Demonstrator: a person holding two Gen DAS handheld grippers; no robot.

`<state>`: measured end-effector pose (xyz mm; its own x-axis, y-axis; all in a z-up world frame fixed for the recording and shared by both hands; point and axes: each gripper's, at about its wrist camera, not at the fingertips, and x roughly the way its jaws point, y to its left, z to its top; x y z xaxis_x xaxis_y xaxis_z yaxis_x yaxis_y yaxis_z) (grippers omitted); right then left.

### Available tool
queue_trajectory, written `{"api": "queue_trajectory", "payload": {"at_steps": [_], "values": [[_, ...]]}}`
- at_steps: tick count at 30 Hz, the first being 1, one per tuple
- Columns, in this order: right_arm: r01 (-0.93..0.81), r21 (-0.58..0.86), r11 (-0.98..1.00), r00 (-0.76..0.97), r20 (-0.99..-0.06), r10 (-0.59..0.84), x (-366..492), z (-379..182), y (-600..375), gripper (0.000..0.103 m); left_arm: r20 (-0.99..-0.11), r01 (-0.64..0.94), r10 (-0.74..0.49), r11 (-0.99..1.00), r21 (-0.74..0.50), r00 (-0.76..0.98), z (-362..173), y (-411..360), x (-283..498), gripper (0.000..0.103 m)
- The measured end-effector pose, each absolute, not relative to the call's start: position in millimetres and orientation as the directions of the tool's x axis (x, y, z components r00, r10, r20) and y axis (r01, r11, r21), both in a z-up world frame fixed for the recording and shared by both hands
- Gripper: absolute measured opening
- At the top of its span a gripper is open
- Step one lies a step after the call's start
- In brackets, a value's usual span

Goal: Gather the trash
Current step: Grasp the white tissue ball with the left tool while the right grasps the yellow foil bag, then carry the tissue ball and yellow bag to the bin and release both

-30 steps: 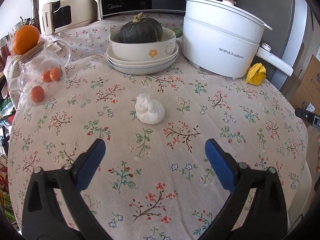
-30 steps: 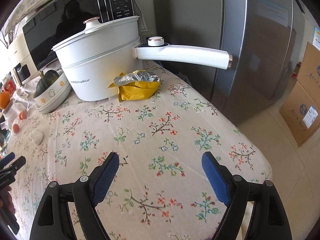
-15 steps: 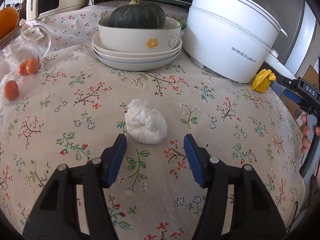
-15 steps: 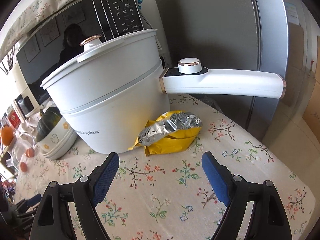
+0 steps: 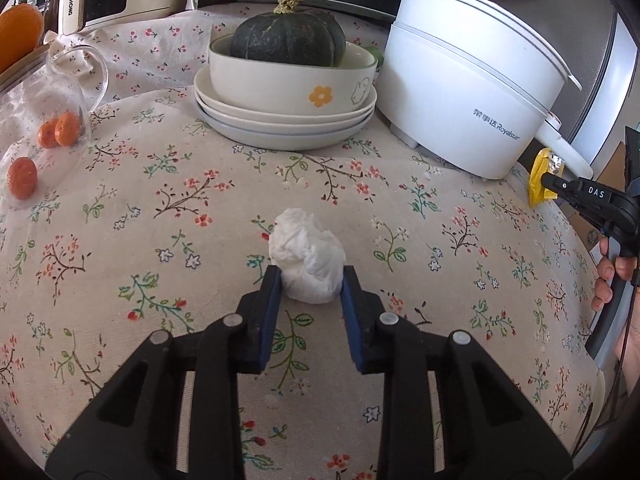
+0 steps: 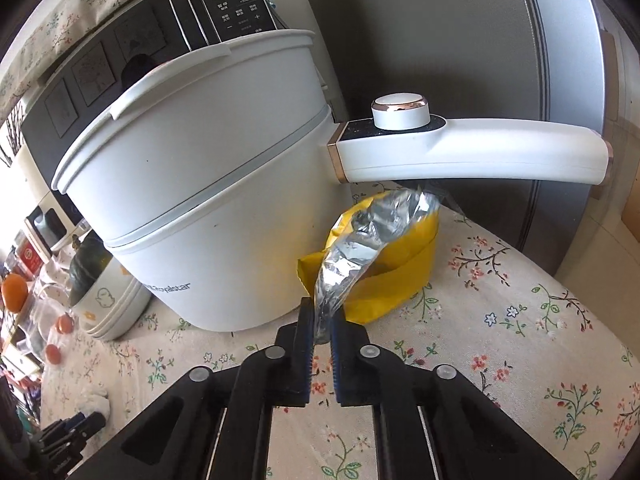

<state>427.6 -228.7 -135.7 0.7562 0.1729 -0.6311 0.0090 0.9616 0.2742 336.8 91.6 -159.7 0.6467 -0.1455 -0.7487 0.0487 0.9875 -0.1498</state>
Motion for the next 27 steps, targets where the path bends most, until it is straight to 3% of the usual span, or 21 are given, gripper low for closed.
{"api": "queue_trajectory", "payload": {"at_steps": [14, 27], "values": [[-0.016, 0.262, 0.965, 0.748, -0.638, 0.186, 328.7, -86.3, -253.9, 0.004, -0.745, 0.094, -0.140, 0.990, -0.104, 0.652, -104.3, 55.7, 268.2, 0.031], [-0.143, 0.153, 0.978, 0.671, -0.711, 0.209, 207.0, -62.4, -232.4, 0.004, -0.738, 0.144, -0.194, 0.981, -0.132, 0.646, -66.1, 16.5, 184.2, 0.031]]}}
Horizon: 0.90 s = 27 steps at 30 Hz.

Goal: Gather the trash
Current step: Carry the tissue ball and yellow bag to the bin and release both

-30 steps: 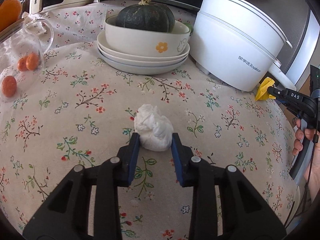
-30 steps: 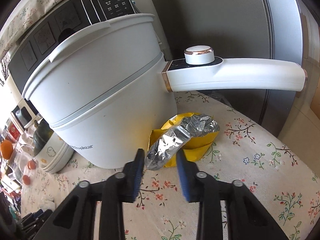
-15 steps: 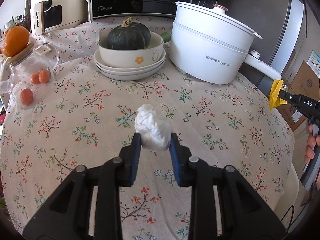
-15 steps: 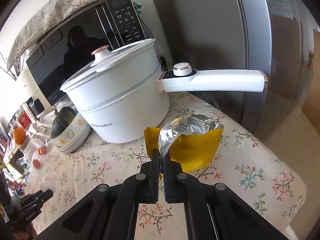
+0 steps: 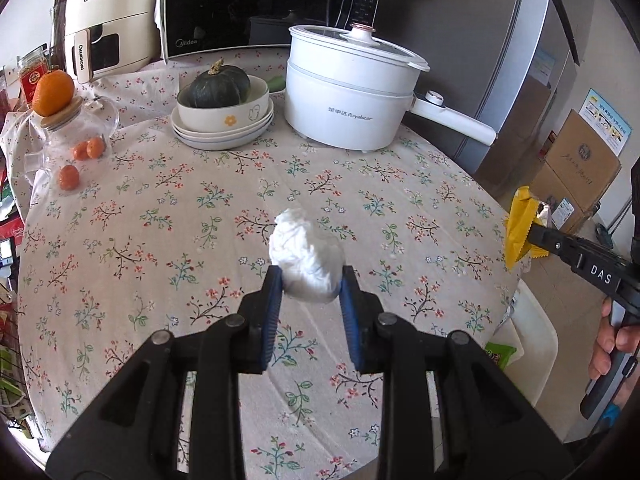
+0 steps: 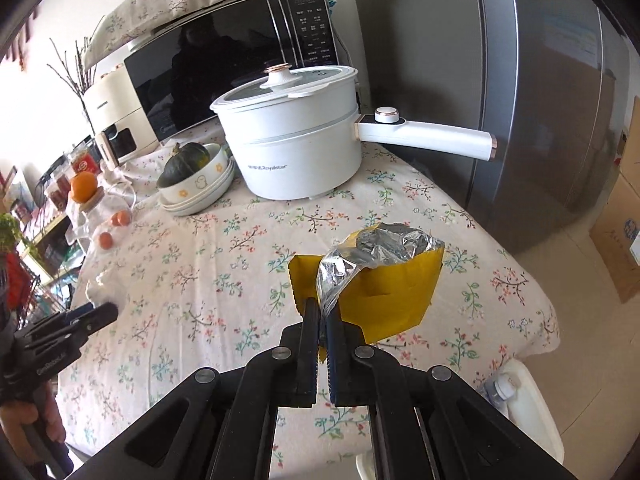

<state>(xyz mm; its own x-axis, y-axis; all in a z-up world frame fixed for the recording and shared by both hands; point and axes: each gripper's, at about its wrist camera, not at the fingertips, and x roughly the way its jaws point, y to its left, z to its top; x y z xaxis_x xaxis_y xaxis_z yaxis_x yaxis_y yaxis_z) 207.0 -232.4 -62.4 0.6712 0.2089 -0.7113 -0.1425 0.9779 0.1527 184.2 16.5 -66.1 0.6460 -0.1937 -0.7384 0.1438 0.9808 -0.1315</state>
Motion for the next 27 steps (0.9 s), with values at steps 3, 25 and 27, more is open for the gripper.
{"api": "queue_trajectory", "payload": {"at_steps": [3, 25, 27], "values": [[-0.162, 0.157, 0.974, 0.655, -0.721, 0.226, 182.9, -60.3, -228.8, 0.004, -0.737, 0.165, -0.209, 0.977, -0.133, 0.642, -61.3, 6.9, 164.5, 0.031], [-0.112, 0.235, 0.966, 0.492, -0.831, 0.259, 92.3, -90.7, -302.4, 0.004, -0.786, 0.448, -0.351, 0.888, -0.107, 0.509, -86.1, -102.1, 99.9, 0.031], [-0.092, 0.233, 0.968, 0.482, -0.840, 0.248, 87.2, -98.1, -314.9, 0.004, -0.789, 0.476, -0.364, 0.873, -0.105, 0.494, -90.2, -116.0, 97.3, 0.031]]}}
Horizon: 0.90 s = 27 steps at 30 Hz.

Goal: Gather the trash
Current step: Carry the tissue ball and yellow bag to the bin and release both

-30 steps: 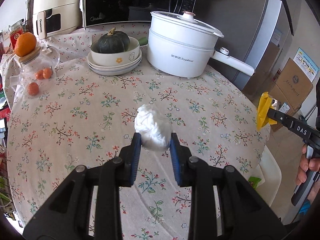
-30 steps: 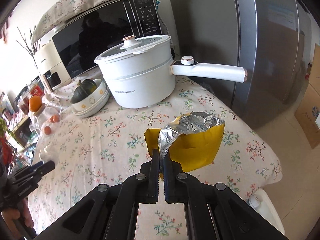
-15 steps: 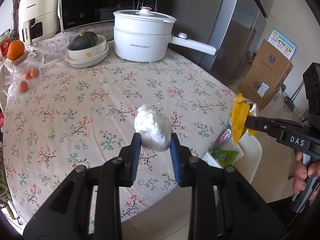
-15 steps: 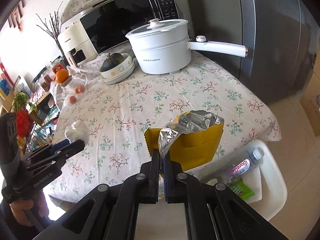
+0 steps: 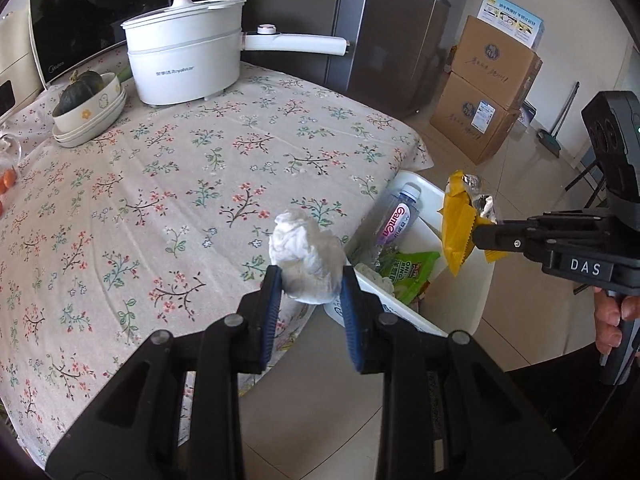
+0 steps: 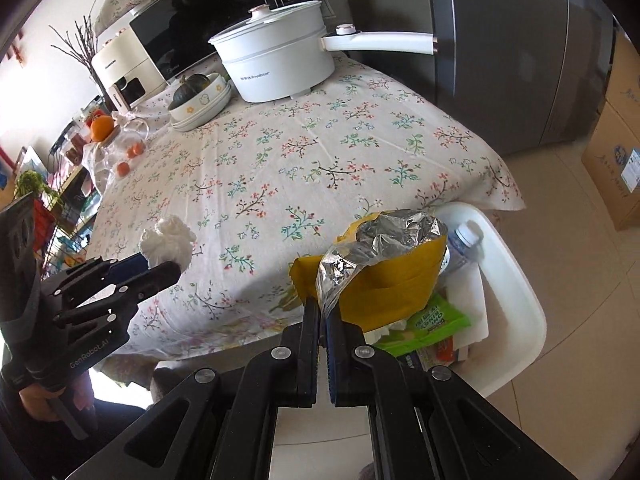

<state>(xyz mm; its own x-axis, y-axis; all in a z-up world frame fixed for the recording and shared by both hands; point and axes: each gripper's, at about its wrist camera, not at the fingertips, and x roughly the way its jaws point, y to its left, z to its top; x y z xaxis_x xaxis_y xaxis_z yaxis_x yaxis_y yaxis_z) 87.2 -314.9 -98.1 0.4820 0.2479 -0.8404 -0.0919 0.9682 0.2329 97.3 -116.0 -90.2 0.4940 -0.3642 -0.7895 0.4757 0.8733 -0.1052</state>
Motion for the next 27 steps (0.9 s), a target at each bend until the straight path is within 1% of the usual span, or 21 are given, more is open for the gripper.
{"api": "queue_trajectory", "payload": {"at_steps": [4, 14, 22, 23, 25, 26, 27], "values": [[-0.047, 0.239, 0.970, 0.469, -0.852, 0.233, 80.4, -108.3, -339.7, 0.004, -0.799, 0.524, -0.376, 0.847, -0.090, 0.470, -99.6, -145.9, 95.1, 0.031], [0.053, 0.246, 0.968, 0.450, -0.871, 0.197, 67.9, -129.2, -395.4, 0.005, -0.824, 0.590, -0.399, 0.801, -0.099, 0.403, -124.7, -205.1, 98.5, 0.032], [0.101, 0.254, 0.962, 0.430, -0.883, 0.188, 66.8, -138.8, -416.8, 0.005, -0.842, 0.597, -0.384, 0.796, -0.095, 0.378, -143.5, -231.3, 107.7, 0.033], [0.103, 0.253, 0.962, 0.428, -0.884, 0.187, 67.4, -139.2, -417.8, 0.005, -0.843, 0.593, -0.375, 0.801, -0.085, 0.386, -144.5, -231.9, 109.4, 0.037], [0.107, 0.251, 0.962, 0.425, -0.886, 0.184, 68.7, -139.8, -418.4, 0.005, -0.847, 0.571, -0.342, 0.819, -0.056, 0.408, -145.1, -231.9, 112.3, 0.050], [0.109, 0.250, 0.962, 0.424, -0.887, 0.182, 69.3, -140.0, -418.7, 0.005, -0.846, 0.555, -0.322, 0.831, -0.038, 0.425, -144.4, -230.5, 113.9, 0.064], [0.110, 0.249, 0.962, 0.423, -0.888, 0.182, 69.9, -140.4, -418.6, 0.005, -0.841, 0.539, -0.310, 0.842, -0.027, 0.443, -142.8, -228.3, 115.1, 0.073]]}}
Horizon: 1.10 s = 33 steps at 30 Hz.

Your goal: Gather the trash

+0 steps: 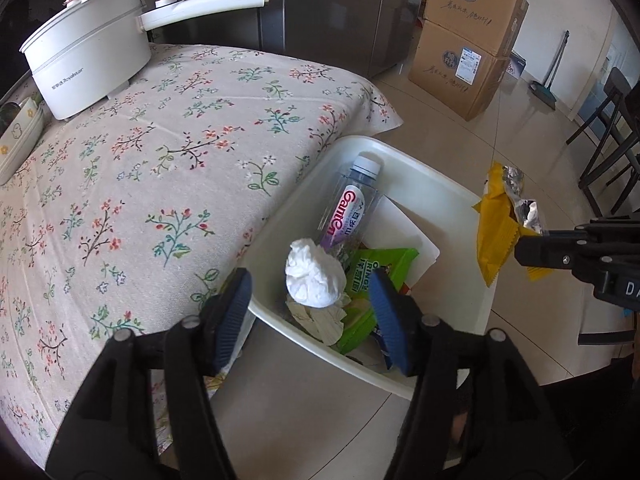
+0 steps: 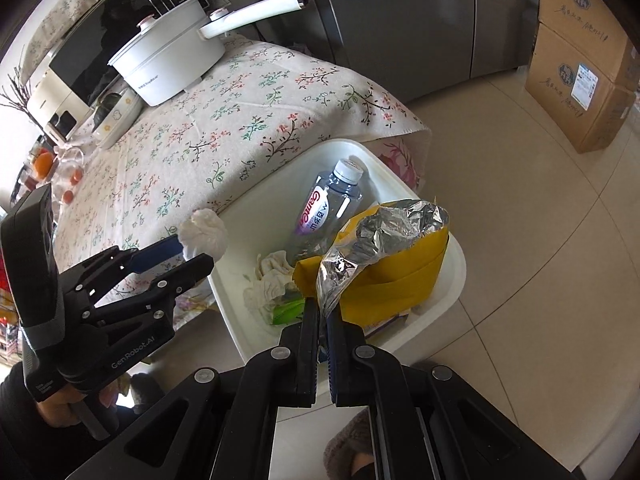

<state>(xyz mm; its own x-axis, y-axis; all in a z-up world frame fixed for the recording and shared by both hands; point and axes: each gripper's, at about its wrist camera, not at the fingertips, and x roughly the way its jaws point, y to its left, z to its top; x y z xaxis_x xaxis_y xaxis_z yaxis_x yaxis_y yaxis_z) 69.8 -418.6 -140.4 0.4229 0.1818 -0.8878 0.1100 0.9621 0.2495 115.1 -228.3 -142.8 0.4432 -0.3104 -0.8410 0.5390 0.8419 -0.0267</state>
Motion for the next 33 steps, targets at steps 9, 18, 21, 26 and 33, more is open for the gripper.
{"api": "queue_trajectory", "payload": {"at_steps": [9, 18, 21, 26, 33], "values": [[0.106, 0.235, 0.966, 0.414, -0.894, 0.172, 79.6, -142.5, -408.7, 0.008, -0.832, 0.454, -0.285, 0.890, -0.045, 0.476, -130.1, -204.3, 122.8, 0.083], [0.136, 0.238, 0.962, 0.469, -0.871, 0.149, 80.2, -123.6, -401.9, 0.072, -0.796, 0.423, -0.253, 0.906, 0.004, 0.549, -106.7, -183.3, 108.7, 0.098], [0.123, 0.194, 0.973, 0.490, -0.864, 0.111, 76.3, -113.4, -392.2, 0.075, -0.781, 0.398, -0.233, 0.917, 0.022, 0.579, -95.2, -171.3, 101.1, 0.100], [0.099, 0.103, 0.990, 0.556, -0.831, 0.031, 62.3, -90.7, -373.9, 0.081, -0.779, 0.348, -0.172, 0.936, 0.062, 0.603, -84.5, -149.4, 85.7, 0.102], [0.086, 0.035, 0.996, 0.644, -0.765, -0.029, 27.7, -51.9, -345.3, 0.085, -0.731, 0.258, -0.106, 0.961, 0.098, 0.674, -53.3, -113.6, 52.1, 0.102]]}}
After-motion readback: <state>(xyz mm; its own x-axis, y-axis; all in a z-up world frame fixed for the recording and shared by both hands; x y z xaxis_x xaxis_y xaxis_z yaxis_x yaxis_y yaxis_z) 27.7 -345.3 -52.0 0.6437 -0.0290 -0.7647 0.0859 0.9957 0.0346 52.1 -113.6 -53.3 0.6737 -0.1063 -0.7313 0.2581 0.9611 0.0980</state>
